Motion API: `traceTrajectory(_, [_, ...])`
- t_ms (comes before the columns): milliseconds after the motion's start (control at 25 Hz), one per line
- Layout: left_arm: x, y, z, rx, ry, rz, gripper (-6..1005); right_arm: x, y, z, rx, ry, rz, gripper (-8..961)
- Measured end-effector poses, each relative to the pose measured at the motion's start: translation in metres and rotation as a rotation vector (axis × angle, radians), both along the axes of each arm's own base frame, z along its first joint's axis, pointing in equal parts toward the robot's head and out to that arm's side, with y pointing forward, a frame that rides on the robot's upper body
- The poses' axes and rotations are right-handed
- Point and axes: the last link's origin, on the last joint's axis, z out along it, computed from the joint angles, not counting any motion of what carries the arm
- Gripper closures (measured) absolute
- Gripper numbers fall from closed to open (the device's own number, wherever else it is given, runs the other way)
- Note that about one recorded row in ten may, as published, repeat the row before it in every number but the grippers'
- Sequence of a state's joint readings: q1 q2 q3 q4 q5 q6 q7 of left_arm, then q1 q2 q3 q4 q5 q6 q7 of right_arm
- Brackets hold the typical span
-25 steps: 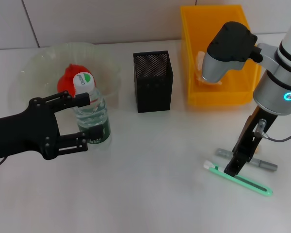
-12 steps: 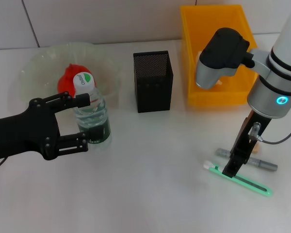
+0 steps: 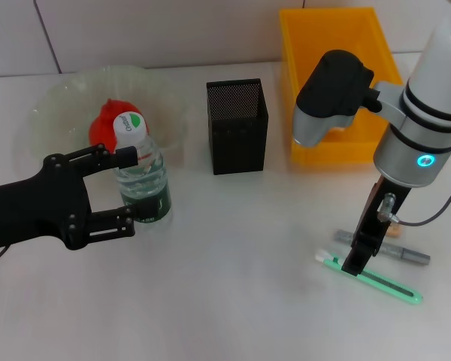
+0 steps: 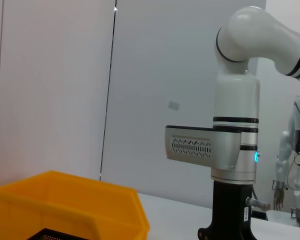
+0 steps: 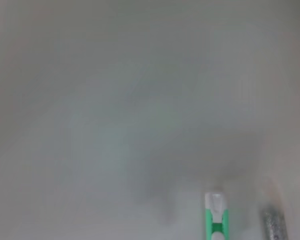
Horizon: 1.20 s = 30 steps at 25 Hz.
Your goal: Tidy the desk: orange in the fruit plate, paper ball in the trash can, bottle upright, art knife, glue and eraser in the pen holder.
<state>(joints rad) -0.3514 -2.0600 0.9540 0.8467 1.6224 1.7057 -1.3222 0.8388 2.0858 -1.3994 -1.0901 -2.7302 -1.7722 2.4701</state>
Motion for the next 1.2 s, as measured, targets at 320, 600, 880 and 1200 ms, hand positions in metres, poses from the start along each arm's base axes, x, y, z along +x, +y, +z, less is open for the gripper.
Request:
traceTrajectory(320, [-0.001, 0.0, 0.0, 0.0, 0.002, 0.003, 193, -0.001, -0.001, -0.005, -0.002, -0.014, 0.016, 416])
traceTrajectory(600, [-0.001, 0.0, 0.0, -0.003, 0.007, 0.001, 193, -0.003, -0.002, -0.007, -0.008, 0.003, 0.016, 444])
traceTrajectory(880, [0.0, 0.0, 0.0, -0.003, 0.008, 0.0, 193, -0.002, 0.0, -0.009, 0.0, 0.007, 0.018, 452])
traceTrajectory(1200, [0.0, 0.001, -0.001, -0.002, 0.007, -0.002, 193, 0.0, 0.0, -0.012, -0.004, -0.002, 0.017, 458])
